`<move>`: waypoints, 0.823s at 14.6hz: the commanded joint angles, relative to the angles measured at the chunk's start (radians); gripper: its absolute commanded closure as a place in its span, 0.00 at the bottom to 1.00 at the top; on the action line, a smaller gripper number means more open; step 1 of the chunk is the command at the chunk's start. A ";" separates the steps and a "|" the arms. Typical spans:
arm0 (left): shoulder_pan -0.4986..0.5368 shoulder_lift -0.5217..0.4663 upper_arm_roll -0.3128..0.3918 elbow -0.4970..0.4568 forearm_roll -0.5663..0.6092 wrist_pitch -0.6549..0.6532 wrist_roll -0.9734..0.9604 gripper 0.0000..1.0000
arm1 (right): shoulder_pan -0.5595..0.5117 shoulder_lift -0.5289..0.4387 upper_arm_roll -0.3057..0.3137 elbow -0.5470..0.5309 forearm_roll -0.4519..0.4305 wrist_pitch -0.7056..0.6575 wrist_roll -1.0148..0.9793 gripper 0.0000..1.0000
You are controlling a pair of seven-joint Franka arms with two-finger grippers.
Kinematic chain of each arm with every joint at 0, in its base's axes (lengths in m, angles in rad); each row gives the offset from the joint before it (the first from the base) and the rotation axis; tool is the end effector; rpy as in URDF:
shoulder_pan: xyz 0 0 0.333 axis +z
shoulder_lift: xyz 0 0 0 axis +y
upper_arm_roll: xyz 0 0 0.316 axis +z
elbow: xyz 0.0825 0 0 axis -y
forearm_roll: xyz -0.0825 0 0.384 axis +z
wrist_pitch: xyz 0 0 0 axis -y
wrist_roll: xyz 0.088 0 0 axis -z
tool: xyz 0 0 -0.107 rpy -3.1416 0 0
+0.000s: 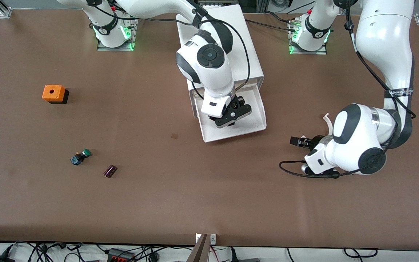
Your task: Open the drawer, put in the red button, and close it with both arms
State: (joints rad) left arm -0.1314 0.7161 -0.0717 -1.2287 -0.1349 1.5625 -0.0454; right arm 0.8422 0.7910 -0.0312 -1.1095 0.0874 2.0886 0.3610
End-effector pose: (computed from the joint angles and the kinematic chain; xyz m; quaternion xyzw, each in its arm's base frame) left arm 0.6846 -0.1437 0.3241 0.9760 -0.0607 -0.1982 0.0669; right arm 0.5278 0.5733 0.3619 -0.9727 -0.2100 -0.0622 0.0763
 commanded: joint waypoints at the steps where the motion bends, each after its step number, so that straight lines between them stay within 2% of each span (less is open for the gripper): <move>1: 0.001 -0.009 0.012 0.038 0.024 -0.005 -0.019 0.00 | 0.011 0.039 -0.004 0.028 0.012 -0.004 0.032 1.00; 3: 0.006 0.003 0.015 0.054 0.024 0.010 -0.021 0.00 | 0.009 0.039 -0.004 0.028 0.009 -0.010 0.026 1.00; 4: 0.006 0.003 0.015 0.052 0.024 0.040 -0.027 0.00 | 0.005 0.042 -0.003 0.028 0.012 -0.008 0.023 0.91; 5: 0.004 0.005 0.015 0.049 0.023 0.051 -0.030 0.00 | 0.000 0.046 -0.003 0.028 0.012 -0.002 0.023 0.43; 6: 0.006 0.005 0.015 0.049 0.021 0.051 -0.030 0.00 | 0.004 0.047 -0.003 0.031 0.012 -0.001 0.027 0.00; 10: 0.006 0.014 0.015 0.049 0.023 0.053 -0.030 0.00 | 0.011 0.033 -0.006 0.071 0.012 -0.016 0.100 0.00; 12: 0.000 0.019 0.015 0.046 0.023 0.082 -0.033 0.00 | -0.003 0.024 -0.016 0.135 0.011 -0.019 0.108 0.00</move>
State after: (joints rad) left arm -0.1245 0.7239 -0.0552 -1.1935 -0.1320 1.6161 -0.0608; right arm 0.8461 0.8189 -0.0335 -1.0489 0.0876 2.0933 0.4397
